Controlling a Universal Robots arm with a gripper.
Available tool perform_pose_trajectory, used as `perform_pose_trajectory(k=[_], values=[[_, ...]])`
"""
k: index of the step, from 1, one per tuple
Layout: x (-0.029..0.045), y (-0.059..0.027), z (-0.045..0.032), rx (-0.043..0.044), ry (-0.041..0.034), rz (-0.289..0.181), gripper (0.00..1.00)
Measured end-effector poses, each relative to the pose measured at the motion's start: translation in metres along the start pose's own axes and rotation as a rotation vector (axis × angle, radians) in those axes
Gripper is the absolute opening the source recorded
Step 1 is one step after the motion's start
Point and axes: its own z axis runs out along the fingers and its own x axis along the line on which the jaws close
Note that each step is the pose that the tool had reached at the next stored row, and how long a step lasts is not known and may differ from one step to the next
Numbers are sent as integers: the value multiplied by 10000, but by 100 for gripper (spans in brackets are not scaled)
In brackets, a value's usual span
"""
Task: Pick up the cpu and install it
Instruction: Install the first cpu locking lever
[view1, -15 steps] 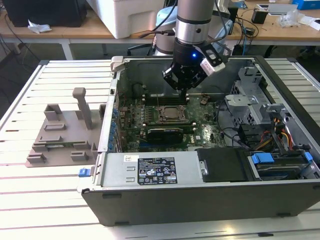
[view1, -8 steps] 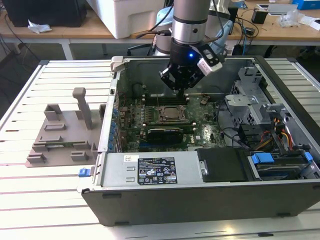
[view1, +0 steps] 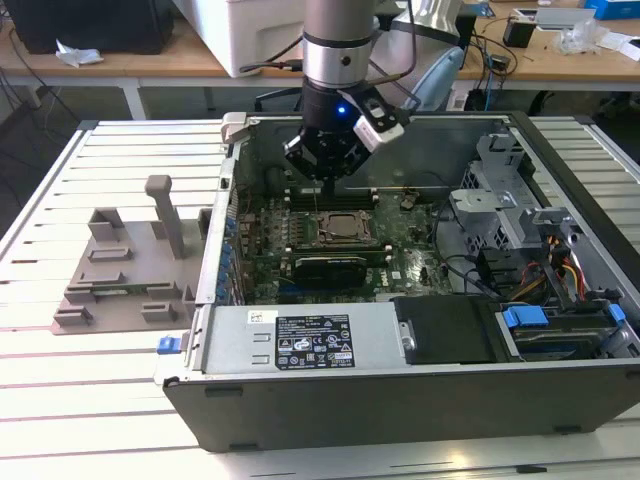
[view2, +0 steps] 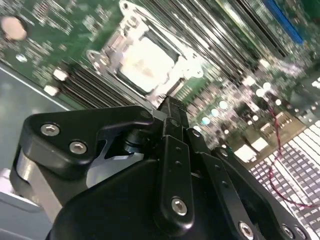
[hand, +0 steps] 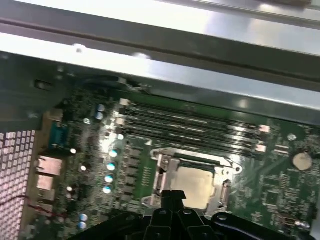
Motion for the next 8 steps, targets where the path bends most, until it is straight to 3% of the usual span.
perform_pose_trajectory(k=[5,8], values=[[126,52,1,-7,-17,4,11],[147,84,-12,-1,-42,4,11]])
